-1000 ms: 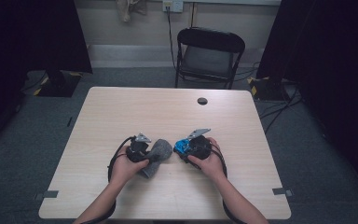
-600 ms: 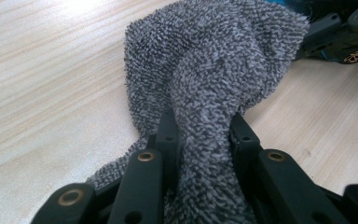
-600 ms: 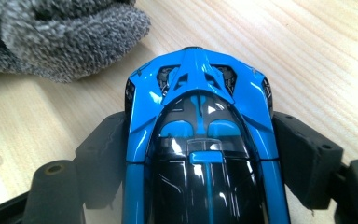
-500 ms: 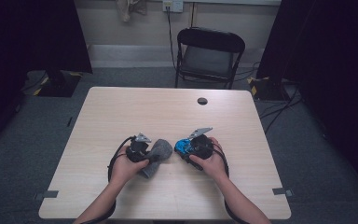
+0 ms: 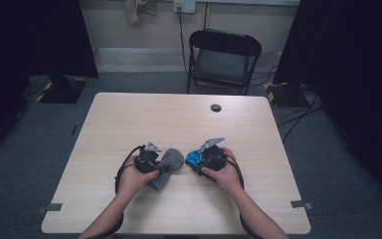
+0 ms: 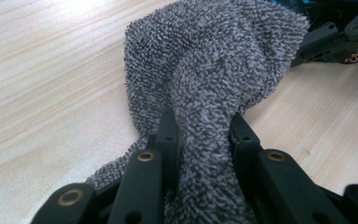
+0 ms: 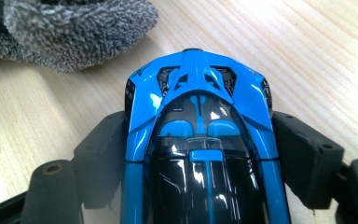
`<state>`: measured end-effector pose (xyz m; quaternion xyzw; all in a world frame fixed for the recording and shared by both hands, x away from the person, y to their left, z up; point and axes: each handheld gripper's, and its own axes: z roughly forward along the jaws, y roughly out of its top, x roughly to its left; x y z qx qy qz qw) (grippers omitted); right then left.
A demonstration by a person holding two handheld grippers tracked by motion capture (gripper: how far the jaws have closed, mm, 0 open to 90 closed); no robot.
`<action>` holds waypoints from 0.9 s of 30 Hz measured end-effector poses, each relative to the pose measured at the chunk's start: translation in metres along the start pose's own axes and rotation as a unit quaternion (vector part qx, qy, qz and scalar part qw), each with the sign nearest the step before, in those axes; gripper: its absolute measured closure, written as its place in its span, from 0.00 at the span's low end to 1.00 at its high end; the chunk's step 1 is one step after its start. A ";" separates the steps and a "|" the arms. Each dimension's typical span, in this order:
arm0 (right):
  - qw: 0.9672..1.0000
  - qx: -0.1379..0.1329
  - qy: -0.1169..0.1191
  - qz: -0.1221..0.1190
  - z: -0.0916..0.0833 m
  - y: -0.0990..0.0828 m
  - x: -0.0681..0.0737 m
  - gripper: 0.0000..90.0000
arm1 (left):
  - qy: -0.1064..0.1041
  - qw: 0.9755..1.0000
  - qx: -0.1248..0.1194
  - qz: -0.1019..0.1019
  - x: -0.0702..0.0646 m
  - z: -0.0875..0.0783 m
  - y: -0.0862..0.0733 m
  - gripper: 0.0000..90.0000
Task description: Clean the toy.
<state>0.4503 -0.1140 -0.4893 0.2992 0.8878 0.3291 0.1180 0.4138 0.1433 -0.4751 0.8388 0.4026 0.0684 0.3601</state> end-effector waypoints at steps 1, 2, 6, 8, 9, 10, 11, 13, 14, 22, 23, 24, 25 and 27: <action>1.000 0.000 0.001 -0.001 0.000 0.000 0.000 0.26 | 0.000 1.000 0.000 0.000 0.000 0.000 0.000 0.79; 1.000 -0.002 0.001 -0.004 -0.001 -0.001 -0.001 0.25 | 0.000 1.000 0.000 0.001 0.000 0.000 0.000 0.79; 1.000 -0.009 -0.004 -0.010 -0.005 -0.001 -0.002 0.21 | 0.000 1.000 0.000 0.001 0.000 0.000 0.000 0.79; 1.000 -0.005 0.005 -0.008 -0.007 -0.001 -0.002 0.21 | 0.000 1.000 0.000 0.000 0.000 0.000 0.000 0.79; 1.000 -0.002 0.007 -0.005 -0.008 -0.002 -0.003 0.20 | 0.000 1.000 0.000 0.000 0.000 0.000 0.000 0.79; 1.000 -0.001 0.006 -0.005 -0.009 -0.002 -0.003 0.19 | 0.001 1.000 -0.001 0.000 0.000 0.000 0.000 0.79; 1.000 0.002 0.010 -0.004 -0.010 -0.003 -0.003 0.19 | 0.001 1.000 0.000 0.001 0.000 0.000 0.000 0.79; 1.000 0.006 0.012 -0.004 -0.011 -0.006 -0.002 0.19 | 0.001 1.000 0.001 0.002 0.000 0.000 0.000 0.79; 1.000 0.008 0.005 -0.009 -0.011 -0.007 -0.002 0.19 | 0.002 1.000 0.001 0.003 -0.001 0.000 0.000 0.79; 1.000 0.000 0.010 0.002 -0.008 -0.013 -0.003 0.20 | 0.003 1.000 0.001 0.003 -0.001 0.000 0.000 0.79; 1.000 0.001 0.010 0.003 -0.008 -0.013 -0.003 0.21 | 0.003 1.000 0.001 0.003 -0.001 0.000 0.000 0.79; 1.000 0.001 0.009 0.004 -0.008 -0.013 -0.003 0.21 | 0.002 1.000 0.001 0.002 -0.001 0.000 0.000 0.79; 1.000 0.002 0.008 0.006 -0.008 -0.013 -0.003 0.21 | 0.001 1.000 -0.001 0.002 -0.001 0.000 0.000 0.79; 1.000 0.003 0.006 0.009 -0.009 -0.013 -0.002 0.21 | 0.003 1.000 -0.002 0.002 -0.001 0.000 0.000 0.79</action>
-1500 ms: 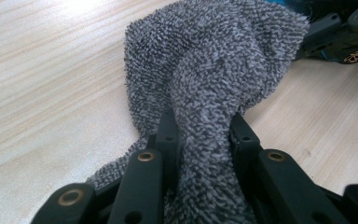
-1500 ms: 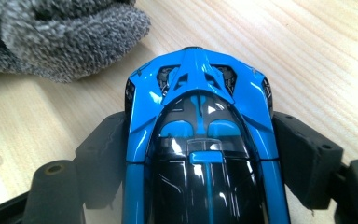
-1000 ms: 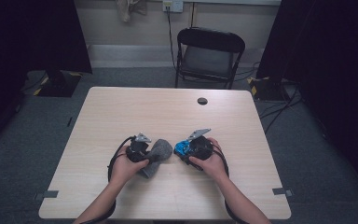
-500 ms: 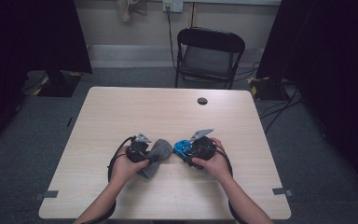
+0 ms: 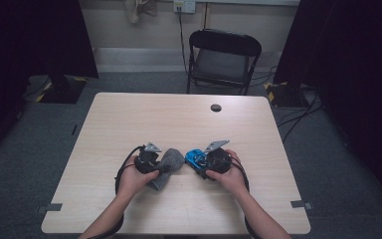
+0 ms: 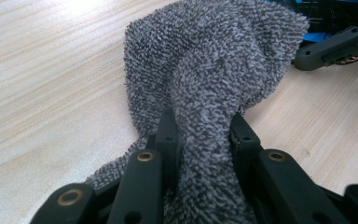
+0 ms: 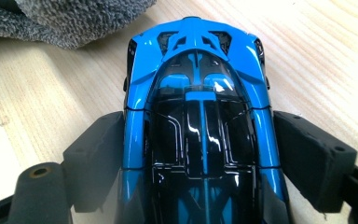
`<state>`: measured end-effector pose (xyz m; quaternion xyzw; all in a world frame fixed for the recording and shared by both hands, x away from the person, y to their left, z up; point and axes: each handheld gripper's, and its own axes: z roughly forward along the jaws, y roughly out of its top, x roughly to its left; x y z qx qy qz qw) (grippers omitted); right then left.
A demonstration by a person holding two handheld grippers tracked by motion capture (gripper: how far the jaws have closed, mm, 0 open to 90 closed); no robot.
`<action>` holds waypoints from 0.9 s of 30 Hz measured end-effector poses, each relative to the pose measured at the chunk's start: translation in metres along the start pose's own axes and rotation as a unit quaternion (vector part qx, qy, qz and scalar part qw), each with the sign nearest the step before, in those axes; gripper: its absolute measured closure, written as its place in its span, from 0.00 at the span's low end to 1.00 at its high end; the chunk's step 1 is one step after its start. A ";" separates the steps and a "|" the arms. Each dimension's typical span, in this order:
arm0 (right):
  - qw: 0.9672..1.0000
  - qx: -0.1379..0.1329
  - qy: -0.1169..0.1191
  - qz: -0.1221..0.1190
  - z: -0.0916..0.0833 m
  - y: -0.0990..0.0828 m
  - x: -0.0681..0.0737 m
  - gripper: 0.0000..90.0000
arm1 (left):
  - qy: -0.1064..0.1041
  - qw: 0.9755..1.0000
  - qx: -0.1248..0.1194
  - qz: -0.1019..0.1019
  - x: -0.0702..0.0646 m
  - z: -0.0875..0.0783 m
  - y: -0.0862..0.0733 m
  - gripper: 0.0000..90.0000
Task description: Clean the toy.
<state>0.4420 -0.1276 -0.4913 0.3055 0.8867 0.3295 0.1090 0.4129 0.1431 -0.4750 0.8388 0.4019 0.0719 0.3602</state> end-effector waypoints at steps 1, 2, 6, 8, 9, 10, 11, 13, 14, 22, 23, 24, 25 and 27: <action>1.000 0.001 0.000 0.000 0.000 0.000 0.000 0.22 | -0.001 1.000 0.000 0.000 0.000 0.000 0.000 0.79; 1.000 0.004 0.000 0.002 -0.001 0.000 0.000 0.22 | -0.001 1.000 0.000 0.000 0.000 0.000 0.000 0.79; 1.000 0.002 0.006 0.010 -0.005 -0.001 -0.001 0.22 | 0.001 1.000 0.000 0.000 0.000 0.000 0.000 0.79; 1.000 -0.007 0.009 0.015 -0.008 0.001 -0.002 0.22 | 0.000 1.000 -0.001 -0.002 0.000 0.000 0.000 0.79; 1.000 -0.009 0.009 0.013 -0.011 0.004 -0.002 0.22 | -0.001 1.000 -0.002 -0.003 0.000 0.000 0.000 0.79; 1.000 -0.010 0.009 0.011 -0.013 0.006 -0.002 0.22 | -0.001 1.000 -0.001 -0.004 0.000 0.000 0.001 0.79; 1.000 -0.013 0.011 0.011 -0.015 0.008 -0.003 0.22 | -0.001 1.000 -0.002 -0.004 0.000 0.000 0.001 0.79; 1.000 -0.009 0.014 0.011 -0.017 0.010 -0.004 0.22 | -0.001 1.000 -0.001 -0.004 0.000 0.000 0.001 0.79; 1.000 -0.003 0.004 0.004 -0.016 0.009 -0.003 0.22 | -0.001 1.000 -0.002 -0.004 0.000 0.000 0.000 0.79; 1.000 0.013 0.004 -0.003 -0.008 -0.005 -0.001 0.21 | -0.003 1.000 -0.002 -0.005 0.000 0.000 0.000 0.79; 1.000 0.015 0.007 -0.001 -0.008 -0.005 -0.001 0.21 | -0.003 1.000 -0.002 -0.005 0.000 0.000 0.001 0.79; 1.000 0.017 0.008 -0.001 -0.008 -0.004 -0.002 0.20 | -0.003 1.000 -0.002 -0.005 0.000 0.000 0.001 0.79; 1.000 0.017 0.009 -0.002 -0.008 -0.004 -0.002 0.20 | -0.003 1.000 0.000 -0.004 0.000 0.000 0.001 0.79; 1.000 0.024 0.010 -0.003 -0.008 -0.002 -0.003 0.20 | -0.003 1.000 -0.001 -0.004 0.000 0.000 0.001 0.79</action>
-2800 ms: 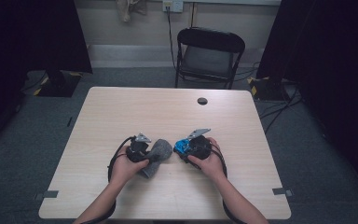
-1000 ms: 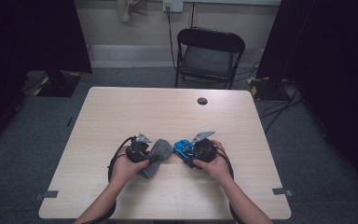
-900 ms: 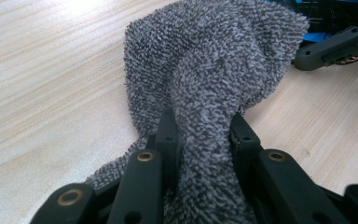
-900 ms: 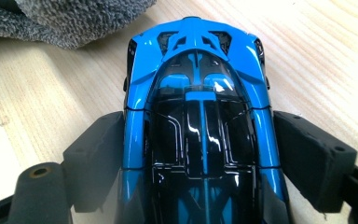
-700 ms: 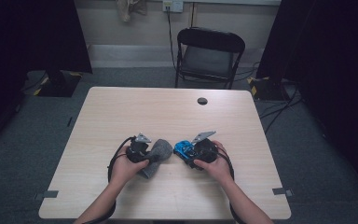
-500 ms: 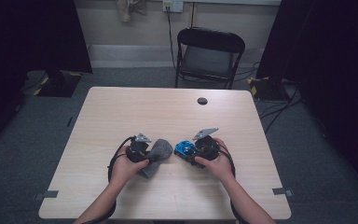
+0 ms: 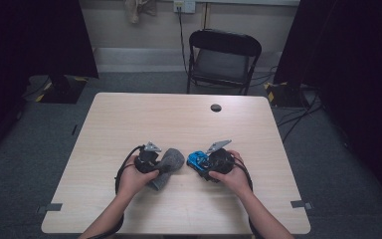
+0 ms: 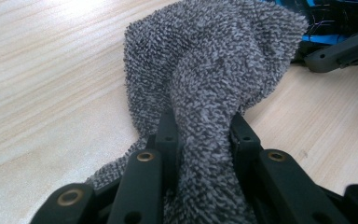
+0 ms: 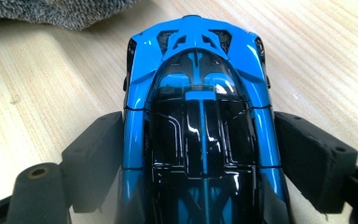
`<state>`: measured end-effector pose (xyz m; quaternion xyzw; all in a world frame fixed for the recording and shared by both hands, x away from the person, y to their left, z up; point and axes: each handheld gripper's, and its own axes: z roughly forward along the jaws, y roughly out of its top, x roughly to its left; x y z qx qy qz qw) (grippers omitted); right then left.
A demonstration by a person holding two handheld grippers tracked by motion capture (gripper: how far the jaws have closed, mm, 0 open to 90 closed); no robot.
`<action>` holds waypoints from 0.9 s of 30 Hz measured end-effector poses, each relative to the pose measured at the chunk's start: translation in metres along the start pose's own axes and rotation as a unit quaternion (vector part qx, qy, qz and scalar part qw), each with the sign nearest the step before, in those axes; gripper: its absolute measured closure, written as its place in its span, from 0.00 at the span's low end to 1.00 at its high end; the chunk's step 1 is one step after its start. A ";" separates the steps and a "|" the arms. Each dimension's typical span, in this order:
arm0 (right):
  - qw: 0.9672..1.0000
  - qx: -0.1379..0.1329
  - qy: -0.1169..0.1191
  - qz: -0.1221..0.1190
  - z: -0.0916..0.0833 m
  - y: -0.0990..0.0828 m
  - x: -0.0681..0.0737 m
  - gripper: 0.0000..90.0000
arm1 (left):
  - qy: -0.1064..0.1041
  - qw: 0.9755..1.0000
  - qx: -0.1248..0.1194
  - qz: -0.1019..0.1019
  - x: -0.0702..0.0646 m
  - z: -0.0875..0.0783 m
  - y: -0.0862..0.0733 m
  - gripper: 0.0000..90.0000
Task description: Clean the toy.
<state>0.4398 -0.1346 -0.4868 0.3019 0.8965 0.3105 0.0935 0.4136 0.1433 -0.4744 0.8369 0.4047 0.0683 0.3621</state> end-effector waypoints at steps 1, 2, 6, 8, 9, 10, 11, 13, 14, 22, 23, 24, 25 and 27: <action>1.000 0.000 0.000 0.003 0.000 0.001 0.000 0.20 | 0.000 1.000 0.000 -0.001 0.000 0.000 0.000 0.79; 1.000 -0.004 0.000 0.005 0.000 0.002 0.000 0.20 | 0.000 1.000 0.000 0.000 0.000 0.000 0.000 0.79; 1.000 0.006 0.001 0.003 0.002 0.006 0.001 0.21 | -0.001 1.000 0.000 0.000 0.000 0.000 0.000 0.79; 1.000 0.001 -0.005 0.004 0.000 0.011 0.001 0.21 | -0.001 1.000 0.000 0.000 0.000 0.000 0.000 0.79; 1.000 0.001 -0.005 0.004 -0.001 0.013 0.001 0.20 | -0.001 1.000 0.000 0.000 0.000 0.000 0.000 0.79; 1.000 -0.001 -0.004 0.003 -0.001 0.016 0.000 0.20 | -0.001 1.000 0.000 0.000 0.000 0.001 0.000 0.79; 1.000 -0.002 -0.006 0.001 -0.001 0.018 0.001 0.20 | -0.001 1.000 -0.001 -0.001 0.000 0.001 0.000 0.79; 1.000 0.003 -0.001 -0.002 0.004 0.022 0.001 0.19 | -0.001 1.000 0.000 0.000 0.000 0.000 0.000 0.79; 1.000 0.011 -0.005 -0.004 0.006 0.024 0.002 0.19 | -0.002 1.000 -0.001 -0.001 0.000 0.000 0.000 0.79; 1.000 0.018 -0.008 -0.001 0.016 0.025 0.003 0.27 | -0.005 1.000 -0.001 -0.004 0.000 -0.001 -0.001 0.79; 1.000 0.020 -0.007 -0.002 0.016 0.025 0.003 0.27 | -0.005 1.000 -0.001 -0.003 0.000 -0.001 -0.001 0.79; 1.000 0.020 -0.007 -0.002 0.015 0.025 0.003 0.27 | -0.004 1.000 -0.001 -0.003 0.000 -0.001 -0.001 0.79; 1.000 0.020 -0.008 0.000 0.015 0.025 0.003 0.28 | -0.004 1.000 -0.001 -0.004 0.000 -0.001 -0.001 0.79; 1.000 0.021 -0.008 -0.001 0.015 0.025 0.003 0.28 | -0.004 1.000 -0.001 -0.004 0.000 -0.001 -0.001 0.79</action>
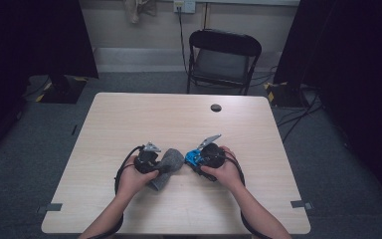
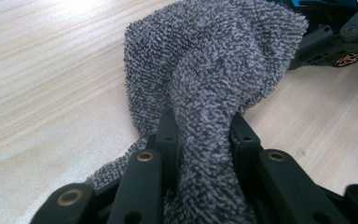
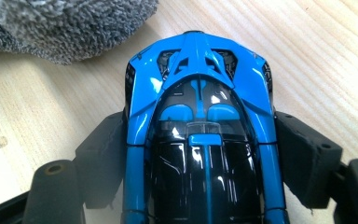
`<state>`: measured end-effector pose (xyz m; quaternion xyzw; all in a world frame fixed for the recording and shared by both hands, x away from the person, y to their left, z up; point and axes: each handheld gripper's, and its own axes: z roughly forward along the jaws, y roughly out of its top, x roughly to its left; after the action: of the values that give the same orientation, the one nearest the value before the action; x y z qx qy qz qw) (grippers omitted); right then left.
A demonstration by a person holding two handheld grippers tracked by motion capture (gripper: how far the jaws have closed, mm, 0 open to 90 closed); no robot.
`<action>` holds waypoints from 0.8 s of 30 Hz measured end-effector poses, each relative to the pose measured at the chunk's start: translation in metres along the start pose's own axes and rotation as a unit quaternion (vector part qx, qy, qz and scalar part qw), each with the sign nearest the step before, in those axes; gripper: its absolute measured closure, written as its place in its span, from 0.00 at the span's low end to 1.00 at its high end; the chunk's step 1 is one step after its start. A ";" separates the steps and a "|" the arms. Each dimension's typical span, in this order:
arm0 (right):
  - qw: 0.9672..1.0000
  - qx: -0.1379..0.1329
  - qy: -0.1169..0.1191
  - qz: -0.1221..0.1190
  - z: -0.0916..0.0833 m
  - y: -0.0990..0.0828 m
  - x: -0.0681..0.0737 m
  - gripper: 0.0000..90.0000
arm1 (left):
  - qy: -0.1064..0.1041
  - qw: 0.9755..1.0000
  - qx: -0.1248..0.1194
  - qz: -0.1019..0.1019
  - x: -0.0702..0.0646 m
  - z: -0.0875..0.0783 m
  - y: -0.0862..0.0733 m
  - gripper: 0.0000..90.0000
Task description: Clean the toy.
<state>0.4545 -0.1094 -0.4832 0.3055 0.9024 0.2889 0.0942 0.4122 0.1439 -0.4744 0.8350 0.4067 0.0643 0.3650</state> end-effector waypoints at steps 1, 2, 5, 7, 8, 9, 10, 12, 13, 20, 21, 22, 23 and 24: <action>1.000 0.002 0.001 -0.001 0.000 0.000 0.000 0.28 | 0.001 1.000 0.000 0.002 0.000 0.000 0.000 0.79; 1.000 0.004 0.002 -0.002 -0.001 0.000 0.000 0.28 | 0.001 1.000 0.000 0.002 0.000 0.000 0.000 0.79; 1.000 0.016 0.003 -0.004 -0.003 0.000 0.000 0.28 | 0.002 1.000 -0.001 0.001 0.001 -0.001 0.001 0.79; 1.000 0.021 0.005 -0.007 -0.004 0.000 -0.001 0.28 | 0.000 1.000 -0.002 -0.003 0.001 -0.001 0.001 0.79; 1.000 0.023 0.005 -0.008 -0.005 -0.001 -0.001 0.29 | 0.000 1.000 -0.002 -0.003 0.001 -0.001 0.001 0.79; 1.000 0.024 0.006 -0.010 -0.005 -0.001 -0.001 0.29 | -0.001 1.000 -0.002 -0.003 0.001 -0.001 0.001 0.79; 1.000 0.023 0.007 -0.011 -0.006 -0.001 -0.001 0.29 | -0.002 1.000 -0.003 -0.005 0.001 -0.001 0.001 0.79; 1.000 0.022 0.007 -0.011 -0.007 -0.002 0.000 0.29 | -0.003 1.000 -0.007 -0.009 0.001 -0.002 0.001 0.79; 1.000 0.019 0.007 -0.012 -0.008 -0.002 0.001 0.29 | -0.003 1.000 -0.007 -0.009 0.002 -0.002 0.001 0.79; 1.000 0.001 0.012 -0.004 -0.016 -0.003 0.000 0.29 | -0.005 1.000 -0.014 -0.011 0.001 -0.003 0.003 0.79; 1.000 0.000 0.013 -0.005 -0.017 -0.003 0.000 0.29 | -0.007 1.000 -0.015 -0.011 0.001 -0.004 0.003 0.79; 1.000 0.000 0.013 -0.007 -0.018 -0.003 0.000 0.30 | -0.008 1.000 -0.017 -0.012 0.001 -0.004 0.004 0.79; 1.000 -0.003 0.013 -0.007 -0.019 -0.003 0.000 0.30 | -0.007 1.000 -0.017 -0.012 0.000 -0.004 0.004 0.79; 1.000 -0.003 0.014 -0.007 -0.020 -0.003 0.000 0.30 | -0.007 1.000 -0.016 -0.010 0.000 -0.004 0.004 0.79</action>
<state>0.4463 -0.1207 -0.4685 0.2945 0.9049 0.2955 0.0848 0.4133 0.1443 -0.4690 0.8253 0.4117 0.0611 0.3818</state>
